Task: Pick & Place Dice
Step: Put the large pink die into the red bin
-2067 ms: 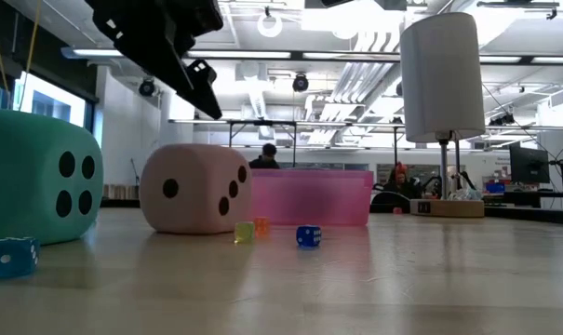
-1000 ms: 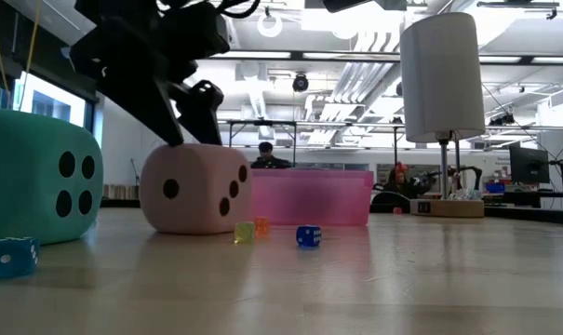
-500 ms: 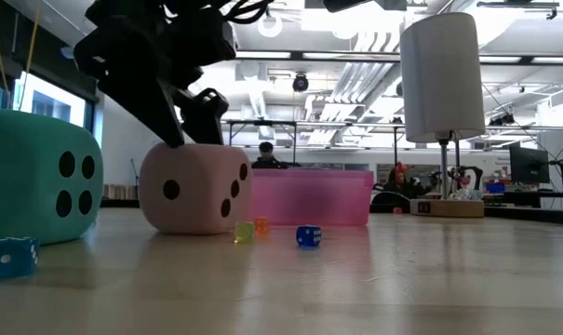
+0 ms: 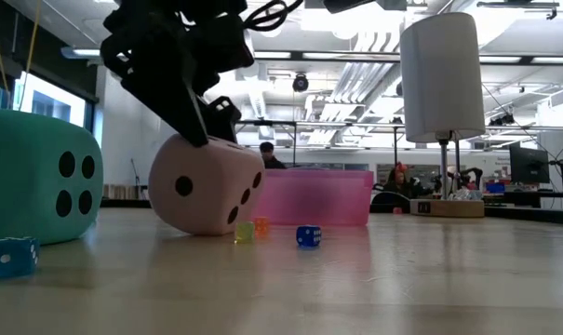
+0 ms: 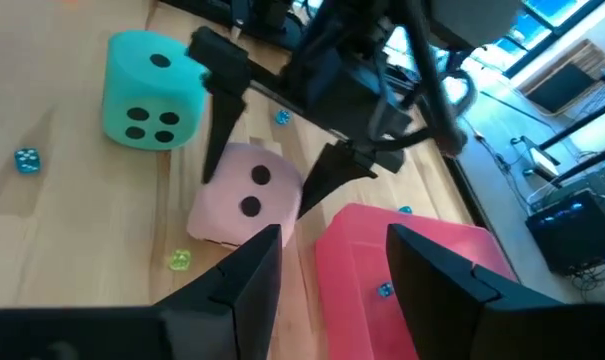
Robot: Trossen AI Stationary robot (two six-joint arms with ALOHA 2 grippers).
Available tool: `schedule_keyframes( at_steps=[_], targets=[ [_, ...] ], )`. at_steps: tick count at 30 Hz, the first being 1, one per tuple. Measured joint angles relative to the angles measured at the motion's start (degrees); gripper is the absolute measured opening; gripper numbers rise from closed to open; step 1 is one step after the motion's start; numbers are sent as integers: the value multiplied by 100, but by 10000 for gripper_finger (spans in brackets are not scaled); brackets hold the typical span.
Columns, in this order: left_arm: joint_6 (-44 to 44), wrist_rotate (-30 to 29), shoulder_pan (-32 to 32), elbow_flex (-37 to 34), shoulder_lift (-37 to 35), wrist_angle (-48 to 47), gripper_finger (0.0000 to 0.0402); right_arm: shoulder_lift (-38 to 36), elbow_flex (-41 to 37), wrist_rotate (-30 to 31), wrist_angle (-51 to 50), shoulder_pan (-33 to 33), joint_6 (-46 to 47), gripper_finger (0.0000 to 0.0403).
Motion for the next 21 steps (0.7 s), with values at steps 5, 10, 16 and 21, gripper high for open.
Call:
schedule_keyframes(
  at_steps=[5,10,16,21],
  targets=[
    [-13,7,9,-3,0,2,385,0,0,0,-15,1,2,174],
    [-24,-152,-57,-3,0,10,385,0,0,2,-14,-1,38,174],
    [60,-729,-337,-57,-11,129,385,0,0,1,-29,1,155,174],
    [61,-1002,-501,-65,-11,145,385,0,0,-107,-38,1,203,174]
  ],
)
